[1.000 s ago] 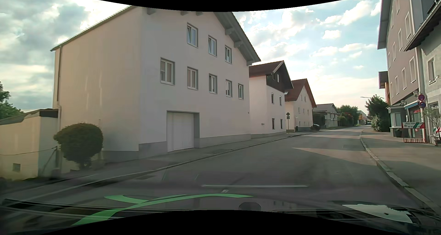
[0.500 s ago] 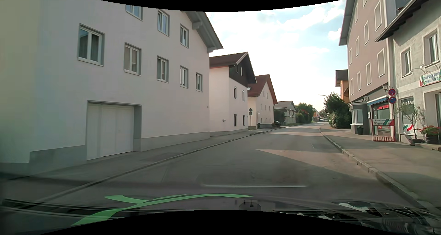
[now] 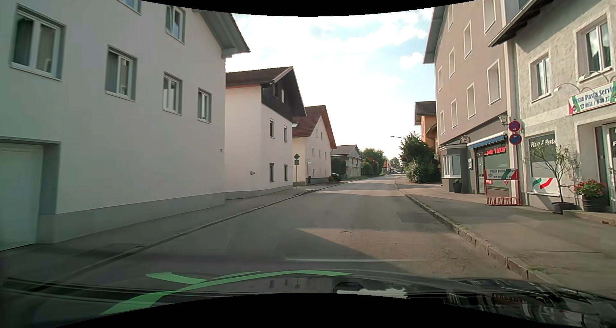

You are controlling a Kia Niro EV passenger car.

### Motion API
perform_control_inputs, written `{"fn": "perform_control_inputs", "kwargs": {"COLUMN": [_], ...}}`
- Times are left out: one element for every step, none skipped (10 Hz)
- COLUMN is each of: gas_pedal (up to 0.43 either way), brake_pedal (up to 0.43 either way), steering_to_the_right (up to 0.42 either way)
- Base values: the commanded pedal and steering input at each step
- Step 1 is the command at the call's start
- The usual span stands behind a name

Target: Follow the waypoints while adhering to traffic rules and regulations

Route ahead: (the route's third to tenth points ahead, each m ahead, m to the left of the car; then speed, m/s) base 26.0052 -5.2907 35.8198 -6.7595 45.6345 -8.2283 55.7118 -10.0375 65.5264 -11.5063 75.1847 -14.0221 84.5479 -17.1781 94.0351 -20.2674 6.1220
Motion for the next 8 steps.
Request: {"fn": "perform_control_inputs", "kwargs": {"gas_pedal": [0.157,0.157,0.157,0.169,0.169,0.169,0.177,0.189], "brake_pedal": [0.0,0.0,0.0,0.0,0.0,0.0,0.0,0.0], "steering_to_the_right": [0.159,0.135,0.114,0.101,0.088,0.07,0.043,0.03]}}
